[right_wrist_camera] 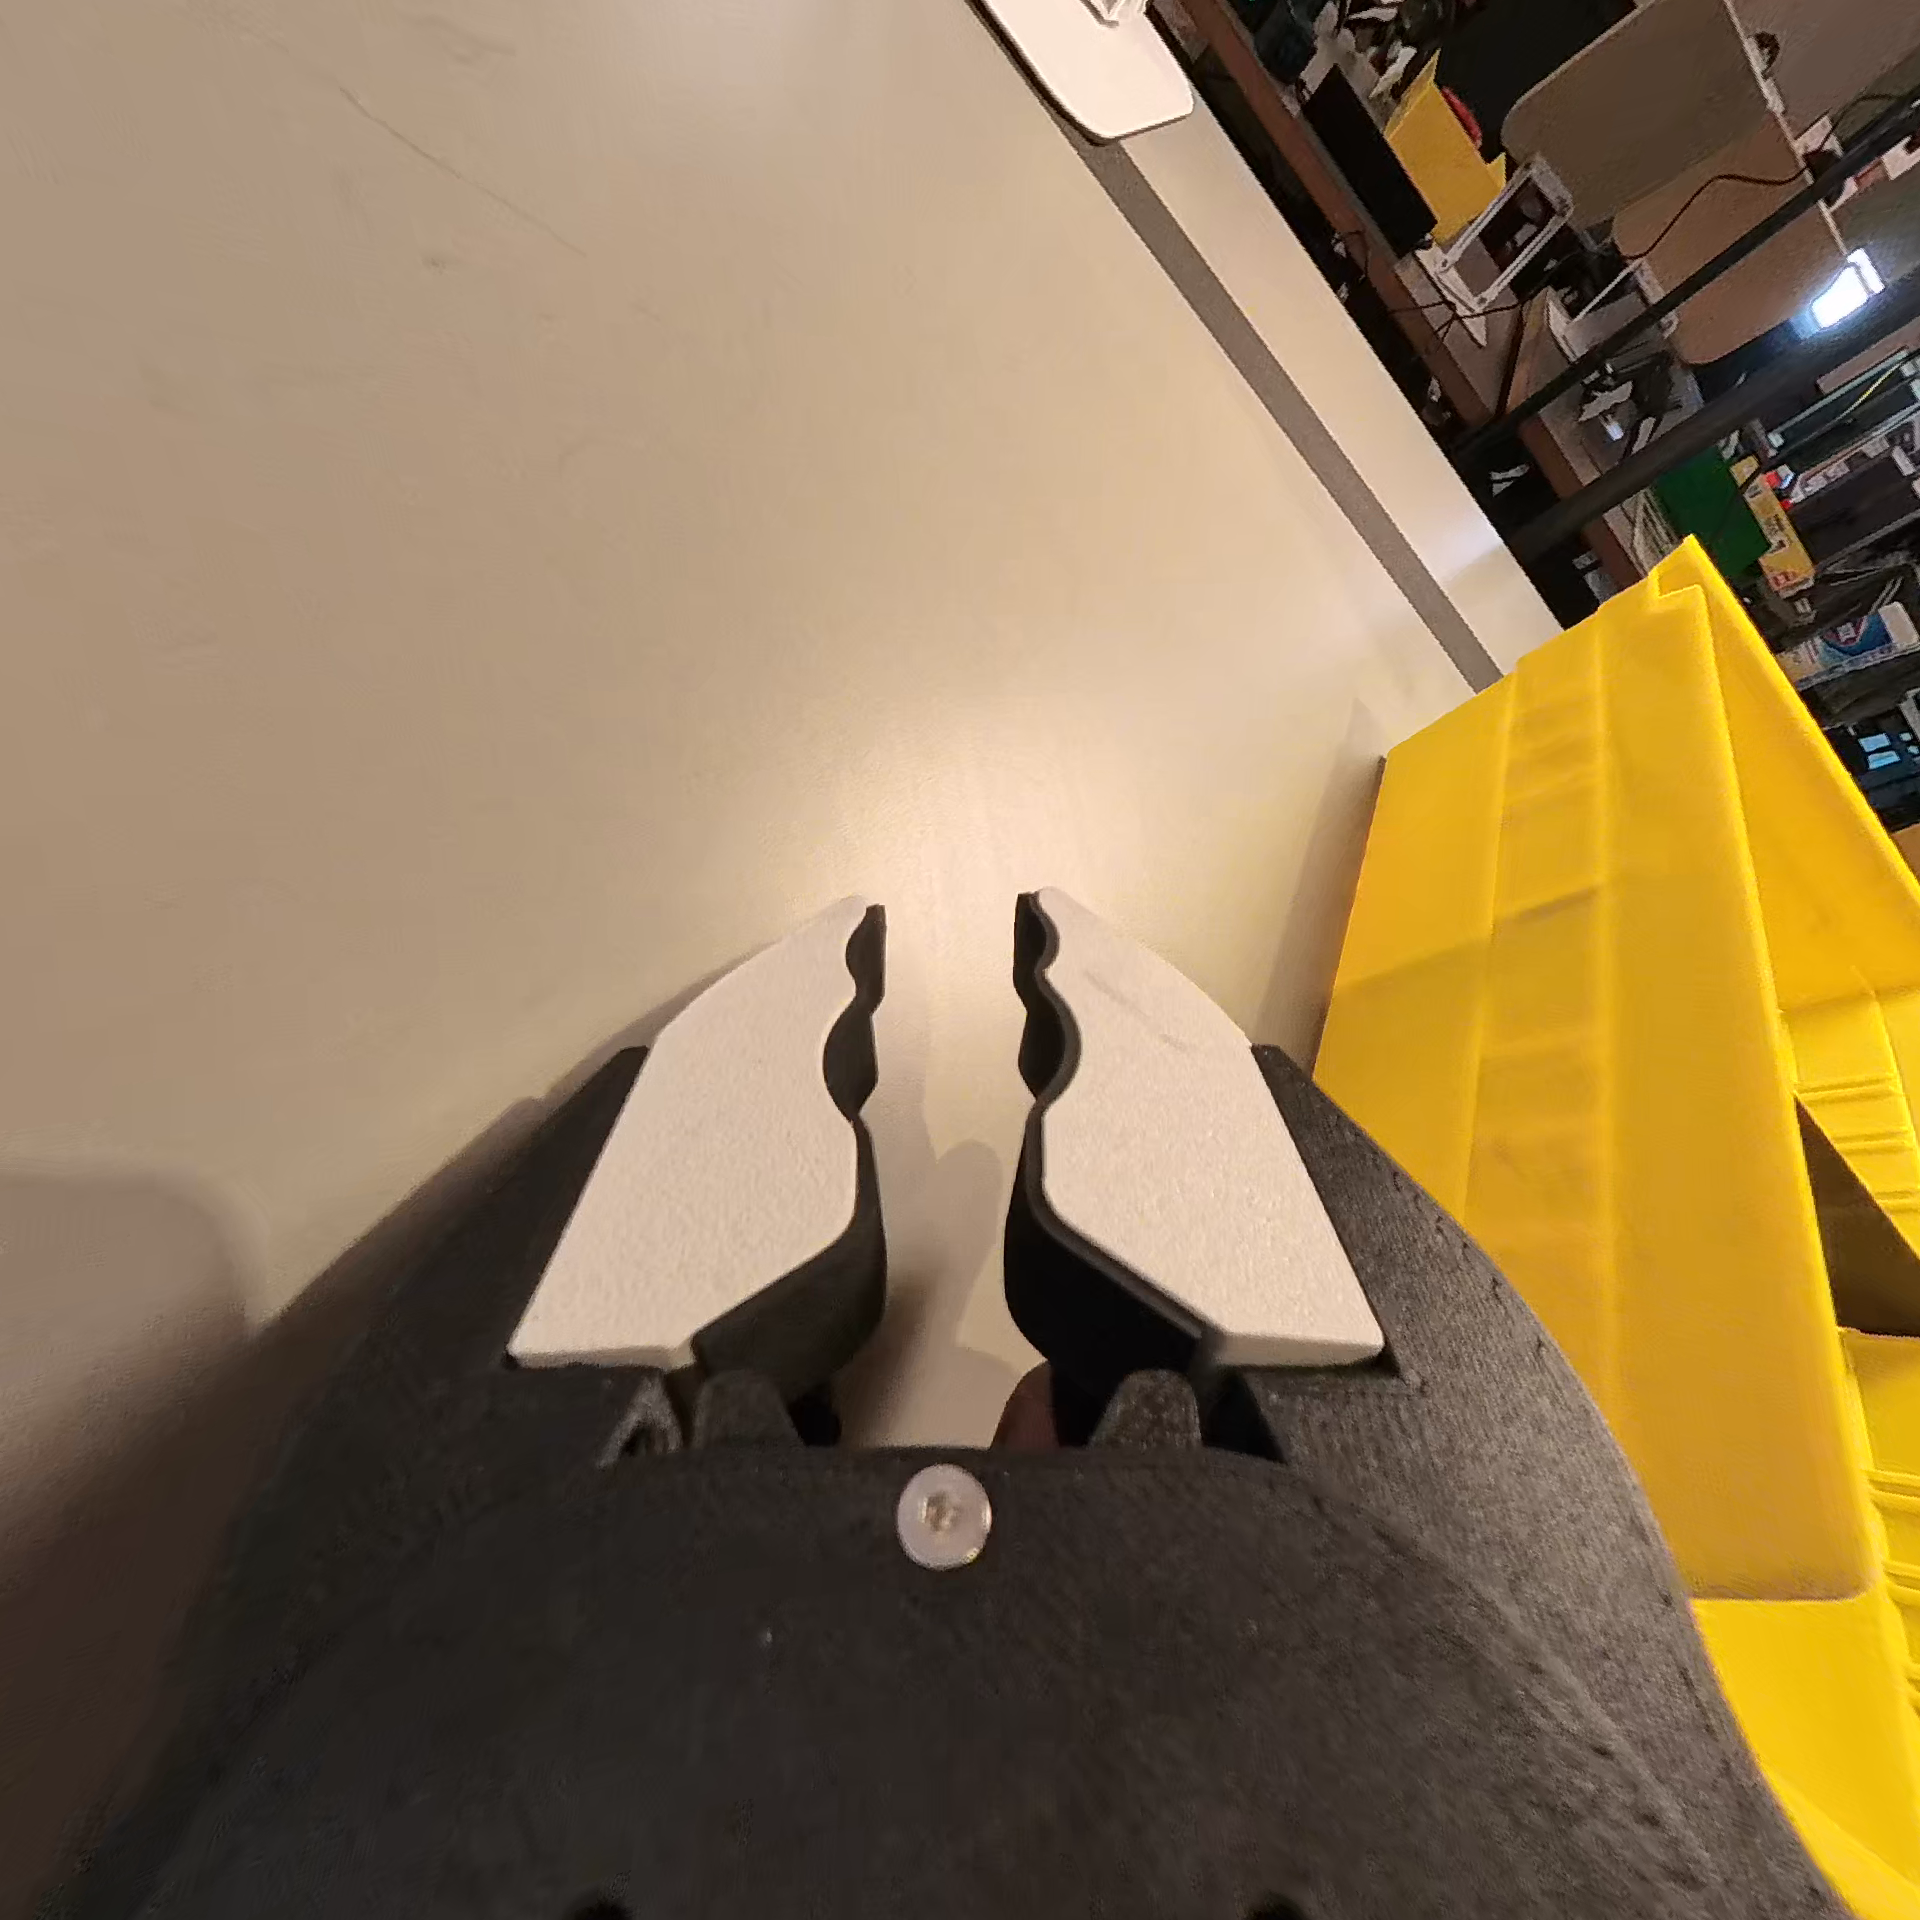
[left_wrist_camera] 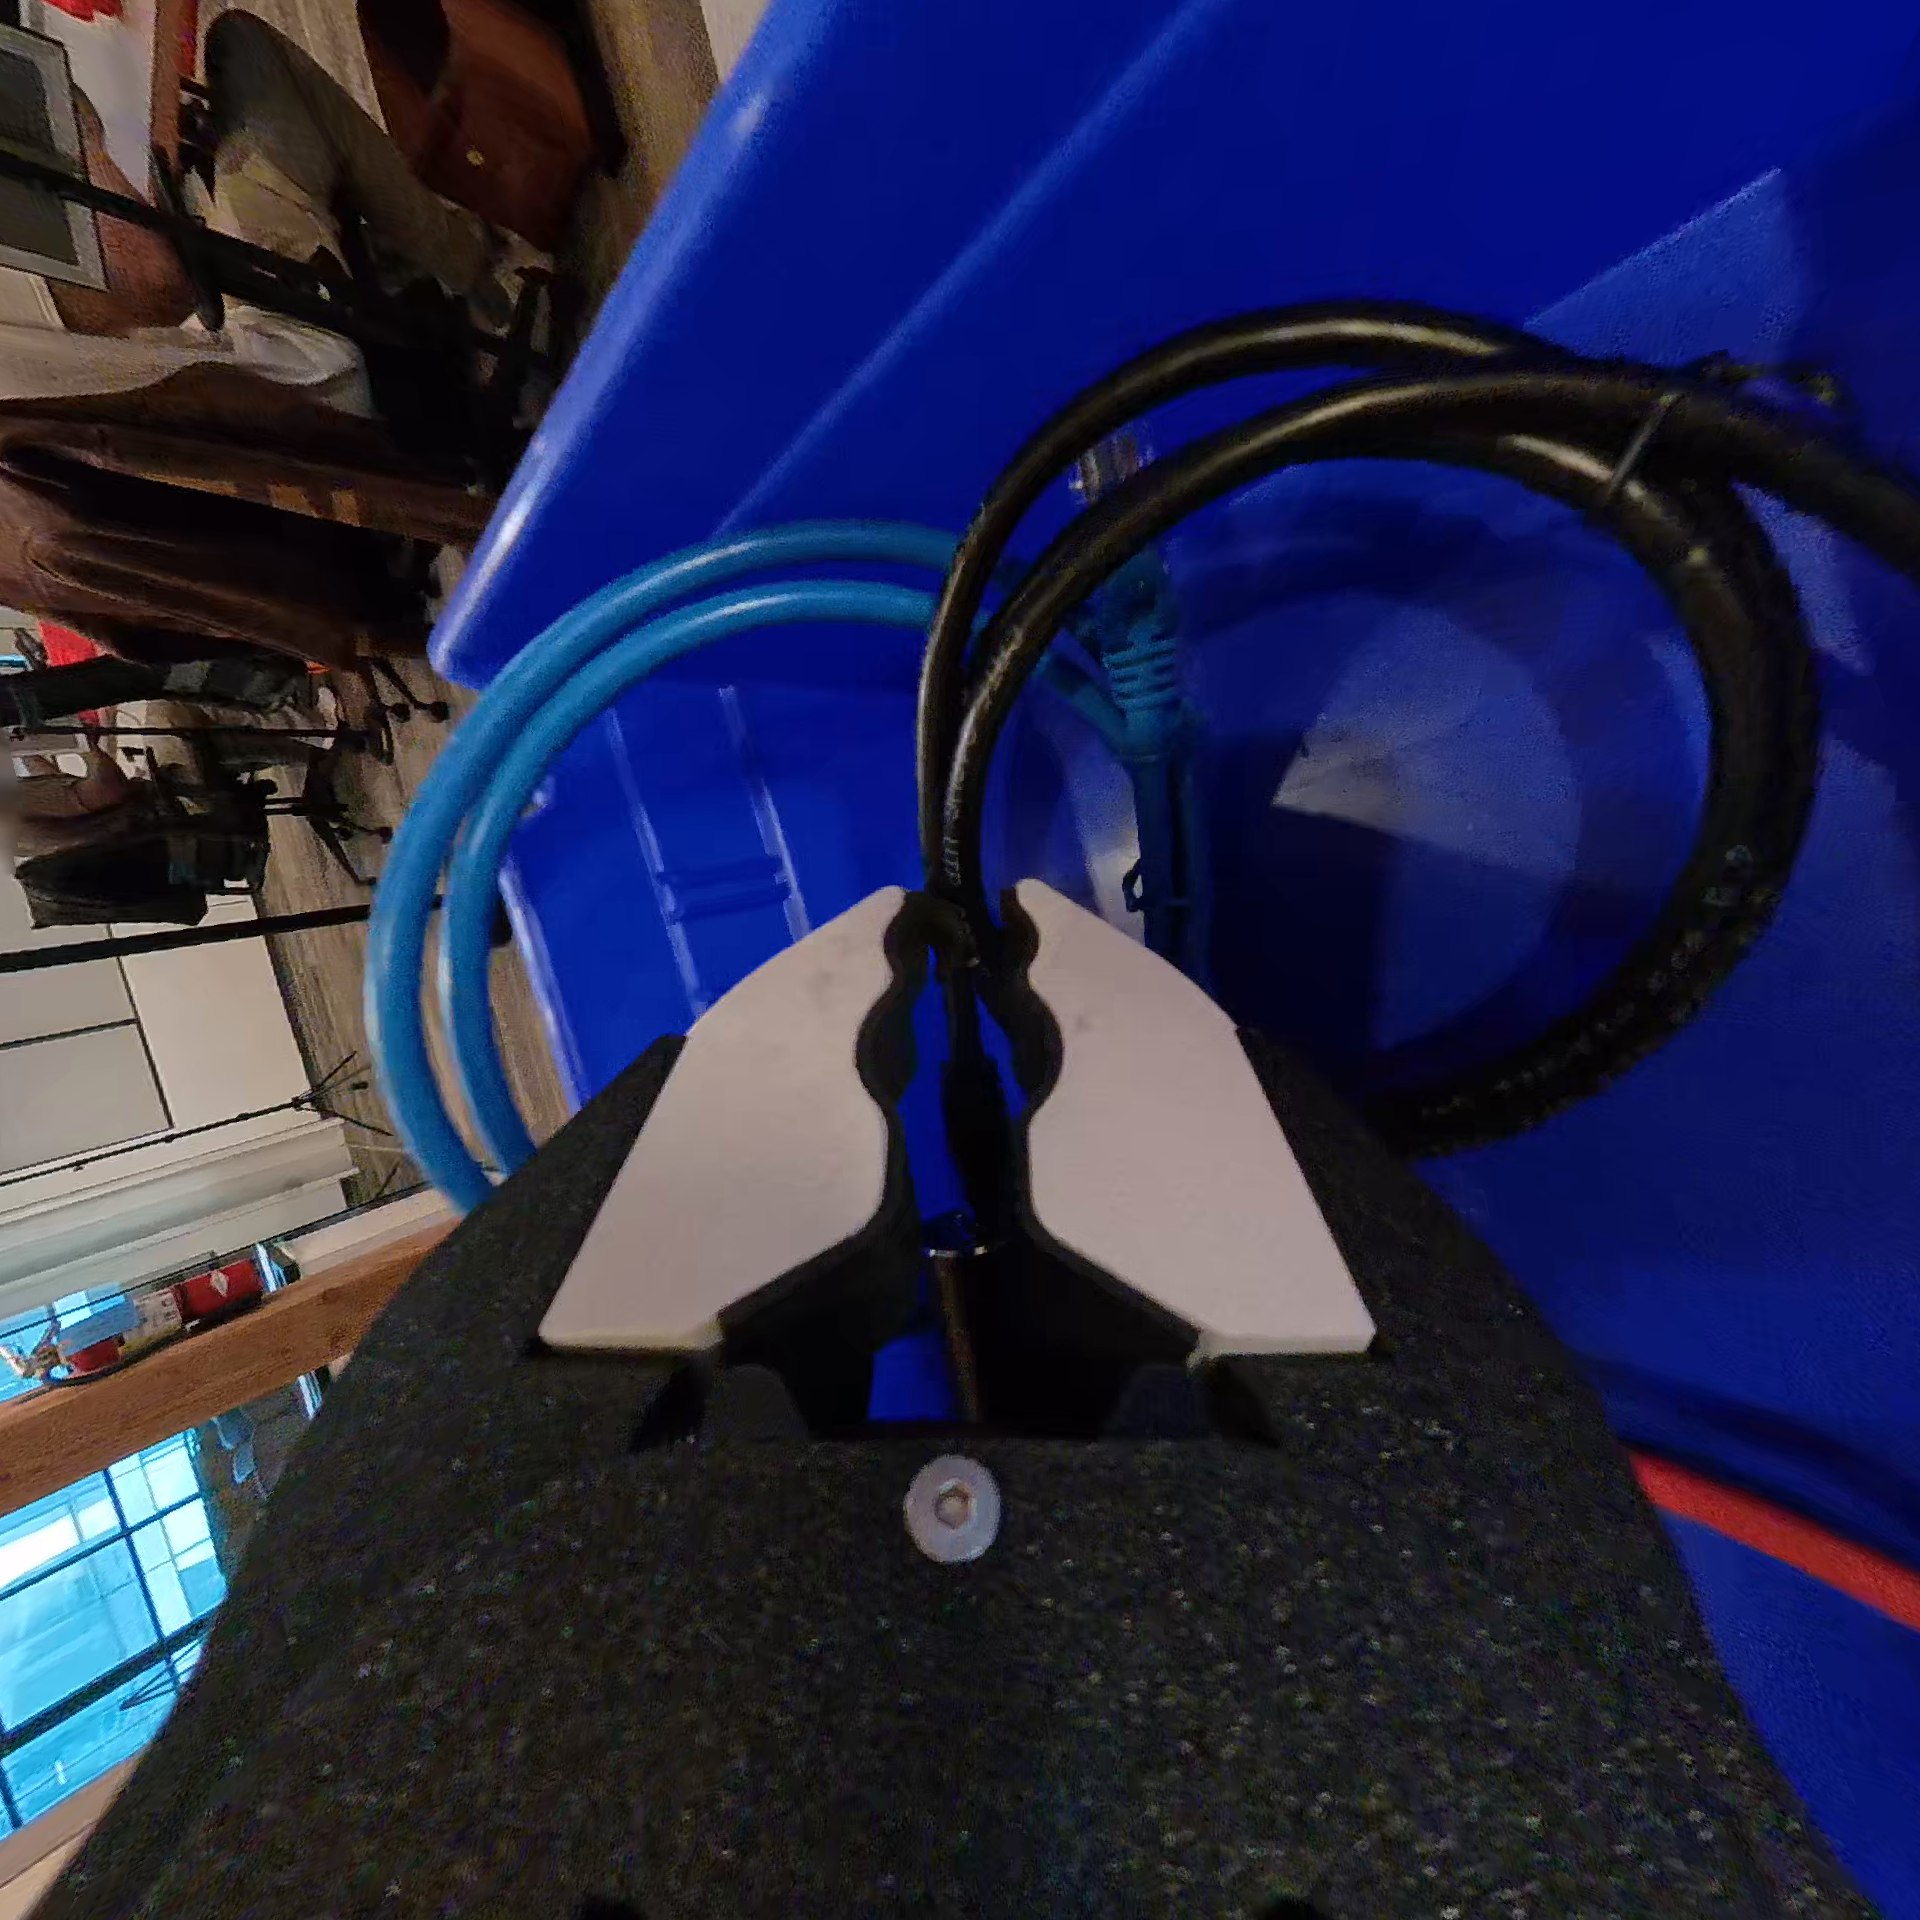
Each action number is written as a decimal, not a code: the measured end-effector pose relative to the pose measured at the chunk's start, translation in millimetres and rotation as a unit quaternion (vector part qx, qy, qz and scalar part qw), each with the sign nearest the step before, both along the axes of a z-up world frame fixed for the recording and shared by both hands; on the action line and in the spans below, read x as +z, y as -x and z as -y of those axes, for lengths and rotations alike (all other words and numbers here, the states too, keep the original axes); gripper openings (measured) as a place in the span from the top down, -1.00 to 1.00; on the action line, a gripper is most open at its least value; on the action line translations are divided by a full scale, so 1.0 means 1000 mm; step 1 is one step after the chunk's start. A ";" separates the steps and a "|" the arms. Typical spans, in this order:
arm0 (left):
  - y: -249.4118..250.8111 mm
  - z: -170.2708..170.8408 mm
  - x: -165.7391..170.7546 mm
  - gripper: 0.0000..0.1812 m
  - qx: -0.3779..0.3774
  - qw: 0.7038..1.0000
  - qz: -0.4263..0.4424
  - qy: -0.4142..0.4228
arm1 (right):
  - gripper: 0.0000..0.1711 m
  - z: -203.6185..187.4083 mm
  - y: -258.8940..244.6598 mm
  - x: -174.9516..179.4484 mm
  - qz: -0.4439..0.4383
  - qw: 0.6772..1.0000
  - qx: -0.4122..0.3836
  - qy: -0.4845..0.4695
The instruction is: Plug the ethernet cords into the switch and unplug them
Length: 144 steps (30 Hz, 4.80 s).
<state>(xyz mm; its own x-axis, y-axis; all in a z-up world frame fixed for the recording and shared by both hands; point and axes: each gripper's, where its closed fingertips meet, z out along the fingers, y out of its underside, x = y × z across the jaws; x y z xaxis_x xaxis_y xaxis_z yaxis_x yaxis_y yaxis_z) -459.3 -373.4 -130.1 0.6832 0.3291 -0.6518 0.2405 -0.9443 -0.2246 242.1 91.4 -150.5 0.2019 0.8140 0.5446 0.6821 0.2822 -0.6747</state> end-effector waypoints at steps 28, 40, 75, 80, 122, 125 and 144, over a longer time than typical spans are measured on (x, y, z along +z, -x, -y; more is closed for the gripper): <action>-0.394 -0.267 0.315 0.89 -0.490 0.795 -0.086 -0.347 | 0.70 0.051 0.035 0.053 -0.104 0.984 0.135 0.044; -0.513 -0.390 0.113 0.95 -0.531 0.666 0.243 -0.464 | 0.54 0.052 0.103 0.101 -0.151 0.957 0.200 0.149; -0.508 -0.331 0.008 0.38 -0.605 0.674 0.280 -0.318 | 0.87 0.118 0.158 0.061 -0.145 0.872 0.437 0.163; -0.507 -0.332 -0.001 0.34 -0.612 0.680 0.273 -0.298 | 0.87 0.129 0.147 0.062 -0.147 0.845 0.486 0.170; -0.486 -0.339 -0.017 0.69 -0.494 0.829 0.195 -0.178 | 0.69 0.137 0.154 0.085 -0.027 0.884 0.422 -0.199; -0.495 -0.339 -0.014 0.69 -0.529 0.823 0.149 -0.145 | 0.68 0.128 0.166 0.078 0.000 0.888 0.397 -0.232; -0.515 -0.347 0.004 0.68 -0.608 0.784 0.014 -0.119 | 0.63 0.120 0.161 0.061 -0.007 0.895 0.427 -0.133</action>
<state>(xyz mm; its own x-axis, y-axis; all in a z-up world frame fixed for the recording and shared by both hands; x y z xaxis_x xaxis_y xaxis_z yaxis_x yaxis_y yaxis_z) 56.0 -26.1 -126.3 0.5986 -0.4674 -0.6506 -0.7987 -0.4104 -0.4400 81.1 -28.8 -89.7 -0.4230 0.5164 0.7446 0.1342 0.8484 -0.5121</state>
